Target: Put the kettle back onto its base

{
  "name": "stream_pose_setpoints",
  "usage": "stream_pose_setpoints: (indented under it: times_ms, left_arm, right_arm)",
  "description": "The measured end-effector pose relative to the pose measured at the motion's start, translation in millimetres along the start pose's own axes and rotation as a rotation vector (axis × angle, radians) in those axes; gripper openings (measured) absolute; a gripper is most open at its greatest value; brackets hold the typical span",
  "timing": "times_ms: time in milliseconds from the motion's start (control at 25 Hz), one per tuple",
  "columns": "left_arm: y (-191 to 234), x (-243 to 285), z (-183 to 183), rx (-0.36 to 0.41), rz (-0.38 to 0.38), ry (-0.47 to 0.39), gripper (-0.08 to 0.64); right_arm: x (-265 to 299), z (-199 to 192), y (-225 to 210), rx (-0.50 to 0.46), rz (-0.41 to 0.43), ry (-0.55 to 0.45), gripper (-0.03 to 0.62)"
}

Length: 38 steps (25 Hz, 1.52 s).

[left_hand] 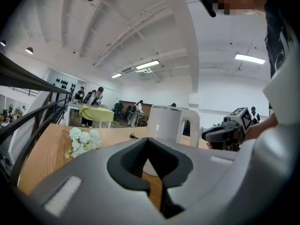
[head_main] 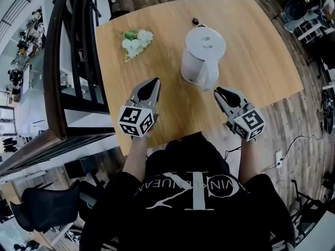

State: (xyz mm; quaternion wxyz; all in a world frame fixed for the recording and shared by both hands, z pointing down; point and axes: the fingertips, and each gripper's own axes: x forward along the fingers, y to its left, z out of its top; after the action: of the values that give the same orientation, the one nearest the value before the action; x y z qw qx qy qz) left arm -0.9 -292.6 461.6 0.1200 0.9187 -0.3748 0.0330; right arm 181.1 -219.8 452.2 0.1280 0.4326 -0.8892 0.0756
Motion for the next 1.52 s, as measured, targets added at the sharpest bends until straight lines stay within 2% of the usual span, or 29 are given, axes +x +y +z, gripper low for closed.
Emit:
stream_pose_setpoints:
  times_ms: [400, 760, 1120, 1520]
  left_arm:
    - [-1.8, -27.8, 7.1, 0.043, -0.013, -0.046, 0.003]
    - [-2.4, -58.2, 6.4, 0.069, -0.017, -0.073, 0.003]
    - [1.0, -72.1, 21.9, 0.089, 0.007, -0.117, 0.003]
    - [-12.3, -94.3, 24.7, 0.091, 0.092, -0.126, 0.003]
  right_arm:
    - [-9.4, 14.4, 19.8, 0.028, -0.123, -0.066, 0.026]
    - [-18.8, 28.5, 47.6, 0.077, -0.18, -0.146, 0.018]
    - [-18.0, 45.3, 60.3, 0.045, -0.182, -0.187, 0.017]
    - [-26.6, 56.9, 66.4, 0.036, -0.109, -0.206, 0.015]
